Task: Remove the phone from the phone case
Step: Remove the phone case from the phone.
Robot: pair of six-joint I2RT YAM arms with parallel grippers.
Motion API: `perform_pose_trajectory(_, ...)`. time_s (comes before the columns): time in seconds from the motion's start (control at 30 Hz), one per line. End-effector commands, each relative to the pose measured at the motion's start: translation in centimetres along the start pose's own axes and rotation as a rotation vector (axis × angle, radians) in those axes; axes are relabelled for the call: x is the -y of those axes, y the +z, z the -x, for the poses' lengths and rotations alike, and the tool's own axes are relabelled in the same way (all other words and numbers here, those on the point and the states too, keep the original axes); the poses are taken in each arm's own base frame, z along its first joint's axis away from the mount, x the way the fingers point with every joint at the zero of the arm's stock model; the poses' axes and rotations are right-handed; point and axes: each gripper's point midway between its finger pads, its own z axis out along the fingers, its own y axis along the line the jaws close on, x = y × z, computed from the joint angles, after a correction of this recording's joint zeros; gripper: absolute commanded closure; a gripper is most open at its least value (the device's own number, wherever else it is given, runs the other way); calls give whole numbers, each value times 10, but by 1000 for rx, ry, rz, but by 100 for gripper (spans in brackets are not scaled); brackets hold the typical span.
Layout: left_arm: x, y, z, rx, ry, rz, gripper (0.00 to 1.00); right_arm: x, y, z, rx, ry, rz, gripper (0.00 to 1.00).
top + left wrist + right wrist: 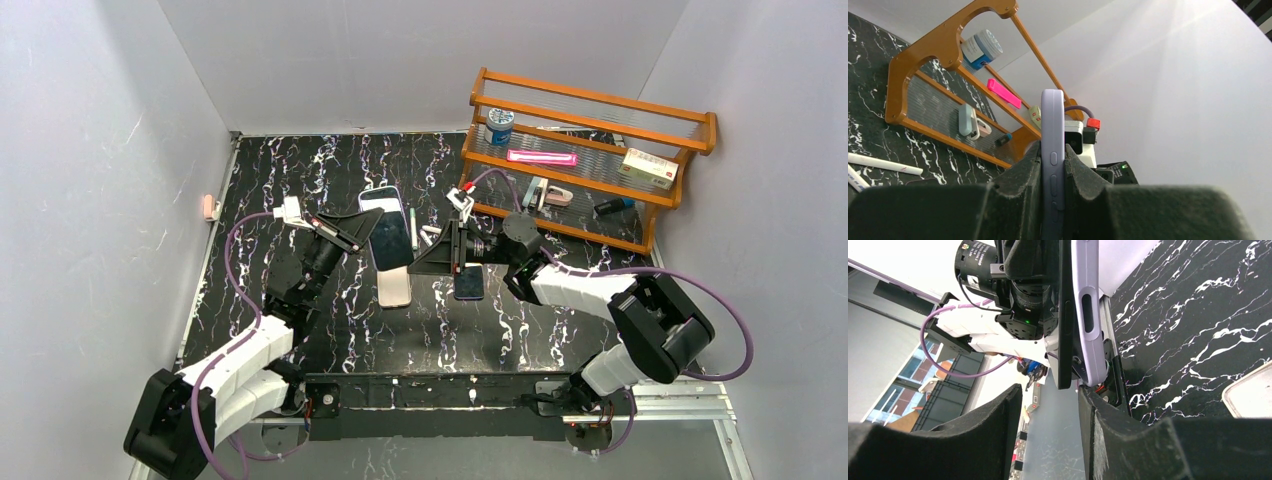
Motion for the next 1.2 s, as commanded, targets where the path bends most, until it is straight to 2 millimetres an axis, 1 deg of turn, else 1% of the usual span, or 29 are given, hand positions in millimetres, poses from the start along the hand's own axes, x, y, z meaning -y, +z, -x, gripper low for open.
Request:
perform_pose_trajectory(0.0, 55, -7, 9, 5, -71, -182, 100, -25, 5, 32, 84, -128, 79, 47)
perform_pose_trajectory(0.07, 52, -9, 6, -9, -73, -177, 100, -30, 6, 35, 85, -146, 95, 49)
perform_pose_trajectory(0.2, 39, -11, -5, -46, -68, -152, 100, -42, 8, 44, 90, -190, 118, 51)
perform_pose_trajectory(0.37, 33, -14, -21, -118, -4, -155, 100, -47, 9, 53, 96, -203, 113, 52)
perform_pose_trajectory(0.53, 31, -14, -33, -188, 31, -166, 100, -45, 9, 60, 106, -208, 100, 52)
perform_pose_trajectory(0.63, 32, -14, -36, -210, 40, -167, 100, -41, 8, 63, 112, -219, 90, 52)
perform_pose_trajectory(0.77, 35, -14, -36, -219, 24, -167, 100, -27, 5, 70, 142, -260, 38, 52)
perform_pose_trajectory(0.83, 34, -14, -37, -228, 20, -154, 100, -23, 2, 74, 163, -273, 28, 52)
perform_pose_trajectory(0.9, 32, -15, -37, -225, 9, -142, 100, -22, 1, 76, 172, -276, 33, 52)
perform_pose_trajectory(1.0, 29, -14, -37, -219, 8, -131, 100, -25, 3, 74, 154, -268, 65, 55)
perform_pose_trajectory(1.07, 30, -12, -37, -228, 11, -134, 100, -27, 4, 73, 146, -263, 87, 58)
perform_pose_trajectory(1.17, 34, -7, -44, -263, 23, -152, 100, -27, 5, 72, 140, -253, 103, 59)
